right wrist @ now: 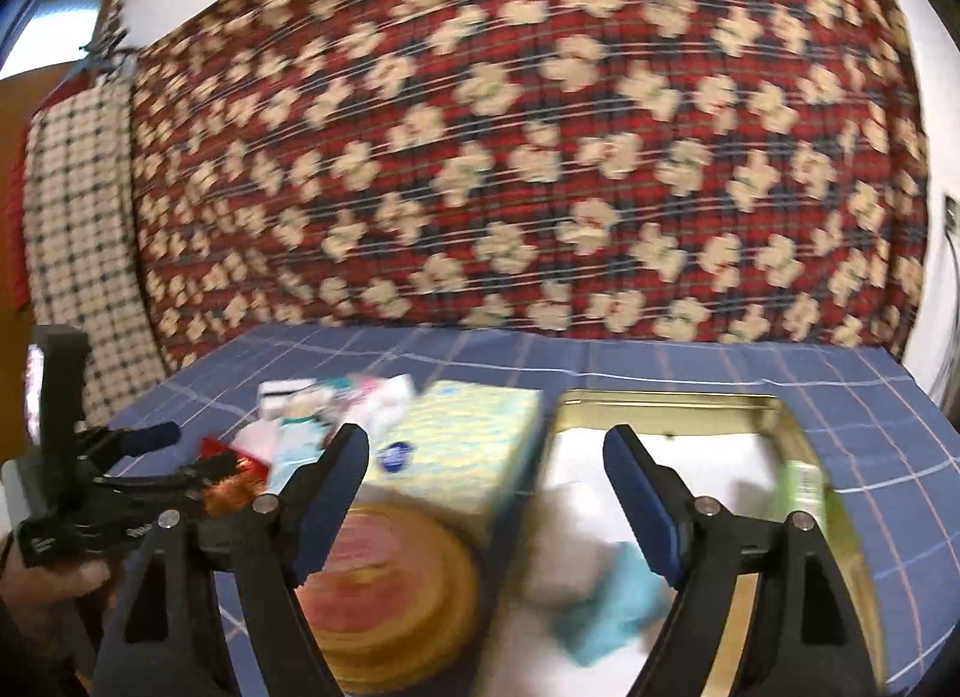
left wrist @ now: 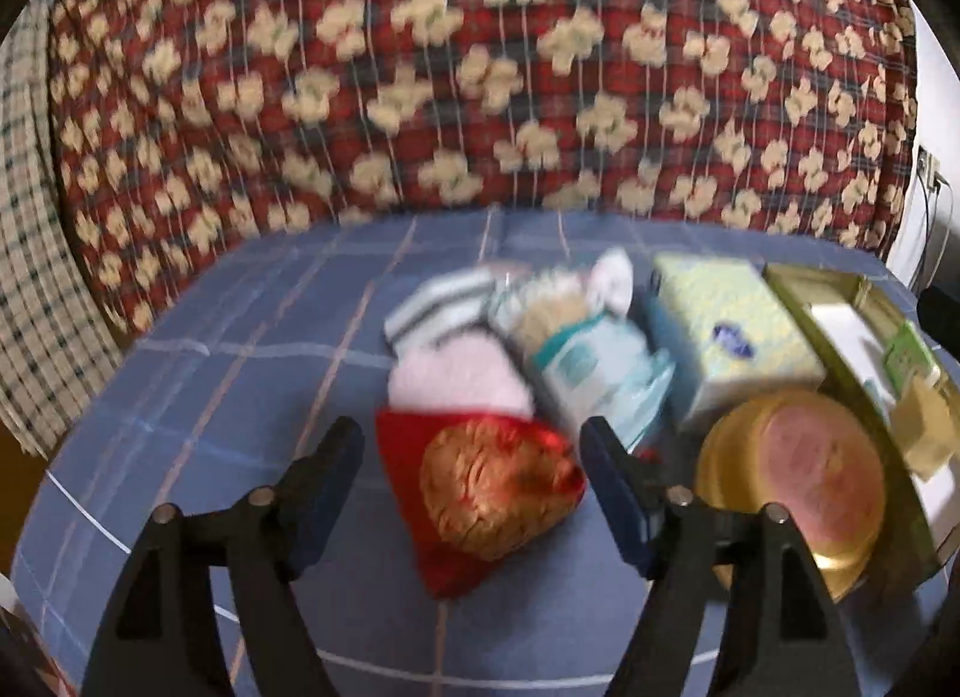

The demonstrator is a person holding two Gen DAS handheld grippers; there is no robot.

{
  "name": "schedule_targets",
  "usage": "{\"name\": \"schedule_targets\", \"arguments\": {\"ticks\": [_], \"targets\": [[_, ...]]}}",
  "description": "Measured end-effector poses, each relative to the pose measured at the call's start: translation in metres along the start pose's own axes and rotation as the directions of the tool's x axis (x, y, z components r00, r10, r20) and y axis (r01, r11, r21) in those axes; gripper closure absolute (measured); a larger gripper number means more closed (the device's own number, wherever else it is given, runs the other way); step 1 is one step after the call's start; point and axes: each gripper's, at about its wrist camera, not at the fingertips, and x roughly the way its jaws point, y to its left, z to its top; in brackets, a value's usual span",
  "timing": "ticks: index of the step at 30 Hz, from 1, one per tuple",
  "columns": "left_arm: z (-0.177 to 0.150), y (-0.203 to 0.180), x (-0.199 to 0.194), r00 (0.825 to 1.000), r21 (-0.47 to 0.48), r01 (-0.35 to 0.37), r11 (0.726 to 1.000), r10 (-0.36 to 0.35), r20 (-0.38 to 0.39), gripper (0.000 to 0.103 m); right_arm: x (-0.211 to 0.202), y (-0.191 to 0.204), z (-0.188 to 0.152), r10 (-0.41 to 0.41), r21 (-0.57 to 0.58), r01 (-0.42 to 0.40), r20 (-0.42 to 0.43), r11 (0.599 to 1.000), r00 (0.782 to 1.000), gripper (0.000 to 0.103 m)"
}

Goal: Organize soft objects
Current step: 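Move the left tool back to the items and grasp the red-gold pouch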

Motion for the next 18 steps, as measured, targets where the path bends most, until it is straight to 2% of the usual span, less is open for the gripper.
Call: {"name": "schedule_targets", "arguments": {"ticks": [3,7,8,10,11,13,15,18], "targets": [[-0.004,0.003,0.009,1.000,-0.003,0.009,1.000,-0.009,-0.027,0.027,0.006,0.023,-0.004,0.016,-0.042,-0.017,-0.014,0.999,1.000,0.021],[-0.004,0.008,0.024,0.993,-0.031,0.069,0.997,-0.072,-0.094,0.029,0.011,0.041,-0.008,0.028,-0.080,-0.030,-0.024,0.996,0.999,0.020],[-0.004,0.010,0.026,0.991,-0.048,0.085,0.995,-0.090,-0.103,0.033,0.013,0.046,-0.009,0.030,-0.091,-0.033,-0.029,0.995,0.999,0.020],[-0.004,0.011,0.027,0.988,-0.046,0.095,0.994,-0.100,-0.115,0.055,0.016,0.051,-0.010,0.031,-0.105,-0.034,-0.032,0.994,0.999,0.020],[-0.005,0.010,0.029,0.987,-0.040,0.101,0.994,-0.106,-0.124,0.062,0.017,0.054,-0.011,0.033,-0.110,-0.037,-0.034,0.993,0.999,0.020],[-0.005,0.011,0.030,0.982,-0.045,0.131,0.990,-0.136,-0.129,0.089,0.020,0.060,-0.012,0.041,-0.117,-0.045,-0.039,0.992,0.998,0.020],[-0.006,0.012,0.026,0.981,-0.050,0.149,0.987,-0.154,-0.114,0.093,0.023,0.067,-0.014,0.042,-0.126,-0.047,-0.042,0.991,0.998,0.020],[-0.008,0.018,0.010,0.987,-0.066,0.153,0.986,-0.156,-0.043,0.095,0.027,0.074,-0.015,0.049,-0.138,-0.056,-0.050,0.989,0.998,0.020]]}}
